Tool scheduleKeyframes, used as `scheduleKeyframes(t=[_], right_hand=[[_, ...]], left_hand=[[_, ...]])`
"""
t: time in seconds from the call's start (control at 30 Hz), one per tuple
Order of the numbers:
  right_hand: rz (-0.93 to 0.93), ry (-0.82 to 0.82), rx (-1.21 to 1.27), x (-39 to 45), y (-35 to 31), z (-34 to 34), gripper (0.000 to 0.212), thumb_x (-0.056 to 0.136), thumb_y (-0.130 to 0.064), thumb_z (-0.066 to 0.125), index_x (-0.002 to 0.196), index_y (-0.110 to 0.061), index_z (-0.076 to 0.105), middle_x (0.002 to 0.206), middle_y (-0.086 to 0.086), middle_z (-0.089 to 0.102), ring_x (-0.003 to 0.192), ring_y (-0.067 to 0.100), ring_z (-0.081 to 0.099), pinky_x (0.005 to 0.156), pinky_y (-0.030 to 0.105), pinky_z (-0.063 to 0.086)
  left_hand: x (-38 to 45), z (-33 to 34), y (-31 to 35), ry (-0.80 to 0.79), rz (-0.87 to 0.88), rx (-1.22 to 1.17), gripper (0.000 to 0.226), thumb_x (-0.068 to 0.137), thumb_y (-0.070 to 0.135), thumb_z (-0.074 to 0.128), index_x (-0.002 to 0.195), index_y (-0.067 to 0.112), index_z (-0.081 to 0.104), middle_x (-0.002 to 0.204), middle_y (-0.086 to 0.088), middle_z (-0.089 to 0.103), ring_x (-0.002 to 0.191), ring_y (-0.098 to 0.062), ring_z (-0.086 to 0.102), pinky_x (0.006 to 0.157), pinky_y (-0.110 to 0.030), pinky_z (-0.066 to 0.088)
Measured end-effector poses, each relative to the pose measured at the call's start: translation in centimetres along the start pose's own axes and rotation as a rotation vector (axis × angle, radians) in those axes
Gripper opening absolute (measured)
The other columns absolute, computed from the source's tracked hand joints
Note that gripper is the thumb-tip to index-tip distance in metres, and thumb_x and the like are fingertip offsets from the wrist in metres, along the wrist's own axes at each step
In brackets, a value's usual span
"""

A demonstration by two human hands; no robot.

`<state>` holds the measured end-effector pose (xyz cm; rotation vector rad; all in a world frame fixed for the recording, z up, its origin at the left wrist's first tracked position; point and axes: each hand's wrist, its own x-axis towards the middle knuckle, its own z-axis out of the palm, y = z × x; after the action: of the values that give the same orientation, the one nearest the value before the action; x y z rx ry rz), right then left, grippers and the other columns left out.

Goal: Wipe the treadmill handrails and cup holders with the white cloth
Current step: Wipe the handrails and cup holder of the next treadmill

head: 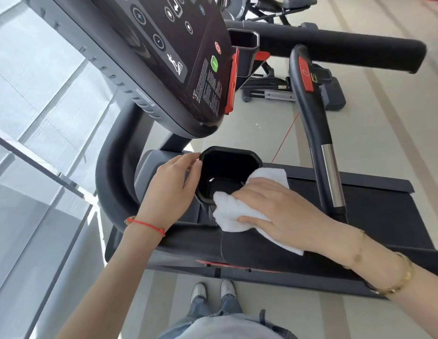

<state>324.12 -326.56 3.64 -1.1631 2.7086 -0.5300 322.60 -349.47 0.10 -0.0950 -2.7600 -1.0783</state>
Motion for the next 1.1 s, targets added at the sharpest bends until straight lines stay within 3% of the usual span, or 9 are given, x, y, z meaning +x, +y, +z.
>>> scheduleKeyframes(t=[0.17,0.3,0.4,0.5,0.6,0.67,0.73,0.87,1.1], right_hand=[[-0.007,-0.035,-0.021,2.0,-0.1,0.1,0.032,0.099,-0.039,0.049,0.111,-0.012,0.062,0.105,-0.002,0.064,0.104,0.017,0.054,0.108,0.030,0.031],[-0.001,-0.003,-0.004,3.1,-1.0,1.3,0.033,0.099,-0.038,0.047,0.098,-0.008,0.059,0.090,0.001,0.062,0.088,0.021,0.054,0.092,0.032,0.038],[-0.049,0.007,0.024,0.2,1.1,0.1,0.021,0.096,-0.023,0.054,0.107,-0.007,0.062,0.107,0.004,0.063,0.110,0.018,0.049,0.108,0.009,0.018],[-0.052,-0.012,0.155,-1.6,2.9,-0.5,0.042,0.089,0.010,0.051,0.126,-0.009,0.058,0.137,0.001,0.053,0.138,0.007,0.033,0.112,0.014,0.021],[0.212,0.284,0.428,-0.6,4.3,-1.1,0.038,0.098,-0.014,0.051,0.133,-0.029,0.050,0.131,-0.027,0.050,0.122,-0.007,0.045,0.096,0.003,0.031],[0.284,0.408,0.437,1.3,4.9,-1.4,0.031,0.100,-0.028,0.050,0.131,-0.031,0.049,0.117,-0.030,0.053,0.106,-0.012,0.050,0.084,-0.001,0.032],[0.255,0.326,0.397,4.0,5.0,-1.3,0.031,0.101,-0.030,0.047,0.132,-0.028,0.048,0.120,-0.022,0.054,0.105,-0.011,0.049,0.084,0.002,0.032],[0.199,0.094,0.063,8.6,4.8,-0.3,0.035,0.099,-0.037,0.046,0.133,-0.031,0.045,0.123,-0.007,0.058,0.104,0.020,0.057,0.081,0.034,0.039],[0.240,0.050,0.299,4.7,7.4,-1.3,0.038,0.099,-0.042,0.045,0.136,-0.045,0.039,0.117,-0.018,0.059,0.101,0.008,0.055,0.078,0.015,0.038]], left_hand=[[-0.1,0.0,0.2,0.003,0.004,0.008,0.039,0.099,0.034,0.041,0.128,0.017,0.061,0.116,0.003,0.067,0.105,-0.011,0.061,0.089,-0.016,0.042],[0.0,0.0,0.4,0.011,0.003,0.008,0.035,0.099,0.027,0.044,0.125,0.014,0.063,0.117,0.002,0.068,0.103,-0.009,0.061,0.083,0.002,0.032],[-0.1,-0.1,0.3,-0.002,-0.001,0.025,0.036,0.098,0.029,0.045,0.128,0.015,0.061,0.114,0.003,0.067,0.100,-0.006,0.060,0.082,0.002,0.032],[-0.2,-0.1,0.3,0.002,-0.014,0.025,0.038,0.097,0.032,0.049,0.130,0.018,0.059,0.109,0.007,0.066,0.100,-0.004,0.060,0.083,-0.002,0.034],[-0.3,0.0,0.4,0.007,-0.019,0.040,0.039,0.096,0.033,0.051,0.132,0.019,0.058,0.107,0.009,0.065,0.100,-0.005,0.059,0.087,-0.013,0.039],[-0.3,0.1,0.3,0.001,-0.025,0.054,0.040,0.096,0.034,0.052,0.133,0.020,0.057,0.108,0.009,0.064,0.098,-0.004,0.057,0.085,-0.013,0.039],[-0.2,0.2,0.3,-0.006,-0.027,0.061,0.041,0.095,0.036,0.051,0.133,0.020,0.057,0.107,0.009,0.065,0.098,-0.004,0.057,0.083,-0.012,0.038],[-0.1,0.3,0.1,0.004,-0.019,0.080,0.040,0.095,0.036,0.052,0.131,0.020,0.059,0.104,0.008,0.065,0.095,-0.006,0.059,0.081,-0.013,0.039],[-0.1,0.3,0.1,0.034,-0.012,0.051,0.041,0.092,0.038,0.052,0.128,0.020,0.061,0.104,0.009,0.067,0.094,-0.004,0.060,0.085,-0.019,0.046]])
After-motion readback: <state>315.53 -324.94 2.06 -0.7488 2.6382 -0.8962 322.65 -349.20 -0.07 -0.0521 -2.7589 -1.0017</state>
